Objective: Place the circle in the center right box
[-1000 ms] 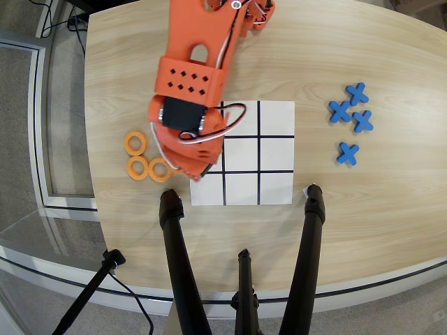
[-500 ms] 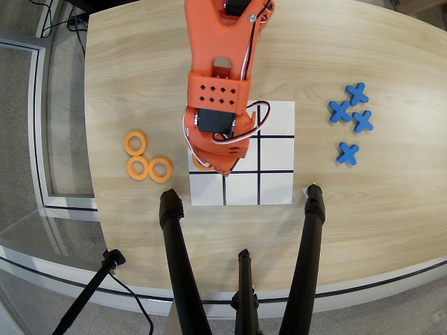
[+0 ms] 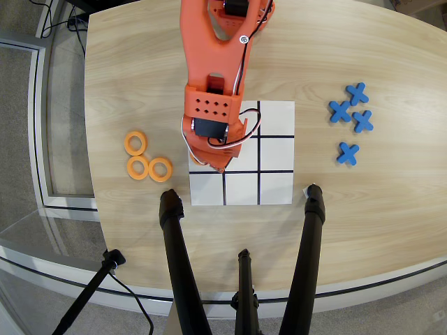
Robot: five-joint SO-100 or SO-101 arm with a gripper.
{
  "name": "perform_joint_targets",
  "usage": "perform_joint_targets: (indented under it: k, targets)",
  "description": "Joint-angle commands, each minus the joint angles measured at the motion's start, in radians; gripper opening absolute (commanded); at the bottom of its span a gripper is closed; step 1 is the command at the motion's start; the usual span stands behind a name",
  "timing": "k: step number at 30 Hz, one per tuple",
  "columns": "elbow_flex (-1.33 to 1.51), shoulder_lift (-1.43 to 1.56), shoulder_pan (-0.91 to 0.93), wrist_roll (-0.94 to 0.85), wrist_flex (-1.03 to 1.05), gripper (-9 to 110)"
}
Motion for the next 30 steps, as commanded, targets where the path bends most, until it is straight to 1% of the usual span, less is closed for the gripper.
perform_joint_targets:
  k: [1, 14, 16, 19, 23, 24, 27, 30]
  targets:
    - [-0.017, -0.005, -0.017, 0.008, 0.0, 0]
    - [-0.005, 0.011, -0.028, 0.009, 0.02, 0]
    - [-0.011, 0.017, -0.025, 0.003, 0.034, 4]
    - [-0.02, 0.035, -0.018, 0.002, 0.044, 13]
    - [-0.044, 0.08, -0.009, -0.002, 0.089, 14]
    - [-0.06, 0.095, -0.008, -0.002, 0.114, 14]
    - [-0.114, 0.161, -0.002, -0.005, 0.201, 20]
    - [-0.158, 0.259, 0.0, -0.005, 0.288, 20]
